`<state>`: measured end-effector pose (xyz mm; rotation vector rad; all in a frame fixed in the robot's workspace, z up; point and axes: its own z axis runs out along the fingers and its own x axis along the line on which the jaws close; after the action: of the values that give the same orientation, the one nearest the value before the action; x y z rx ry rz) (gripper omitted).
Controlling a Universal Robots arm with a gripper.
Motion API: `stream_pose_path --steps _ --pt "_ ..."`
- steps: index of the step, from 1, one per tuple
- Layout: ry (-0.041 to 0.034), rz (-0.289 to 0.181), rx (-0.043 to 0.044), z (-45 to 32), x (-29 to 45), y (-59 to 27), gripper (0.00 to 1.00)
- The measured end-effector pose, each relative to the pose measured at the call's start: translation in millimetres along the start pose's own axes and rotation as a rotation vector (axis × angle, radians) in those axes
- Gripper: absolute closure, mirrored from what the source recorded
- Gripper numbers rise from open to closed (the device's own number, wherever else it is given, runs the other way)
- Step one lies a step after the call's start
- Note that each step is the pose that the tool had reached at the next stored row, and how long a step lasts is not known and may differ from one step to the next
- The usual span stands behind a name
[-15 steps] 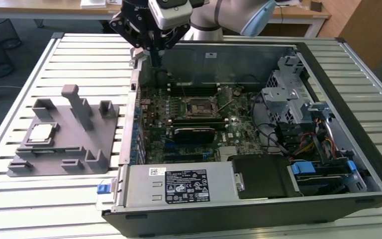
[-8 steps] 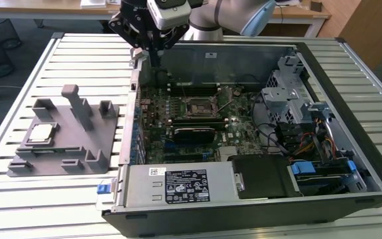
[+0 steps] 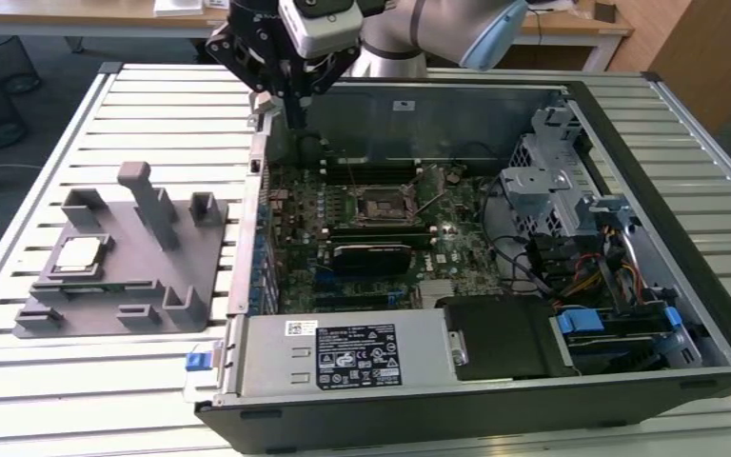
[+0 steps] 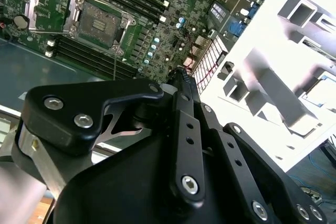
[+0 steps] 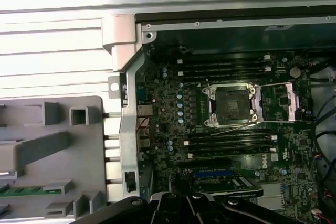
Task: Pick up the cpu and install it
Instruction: 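Reach for the cpu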
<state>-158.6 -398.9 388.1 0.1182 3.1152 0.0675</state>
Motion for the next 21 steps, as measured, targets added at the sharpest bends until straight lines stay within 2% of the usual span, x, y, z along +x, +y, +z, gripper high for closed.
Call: stream_pose_path --steps 14,21 --pt "0.0004 0.000 0.0000 0.8 6.2 -0.5 0.89" --pt "0.0005 0.000 0.0000 1.2 15.6 -1.1 0.89"
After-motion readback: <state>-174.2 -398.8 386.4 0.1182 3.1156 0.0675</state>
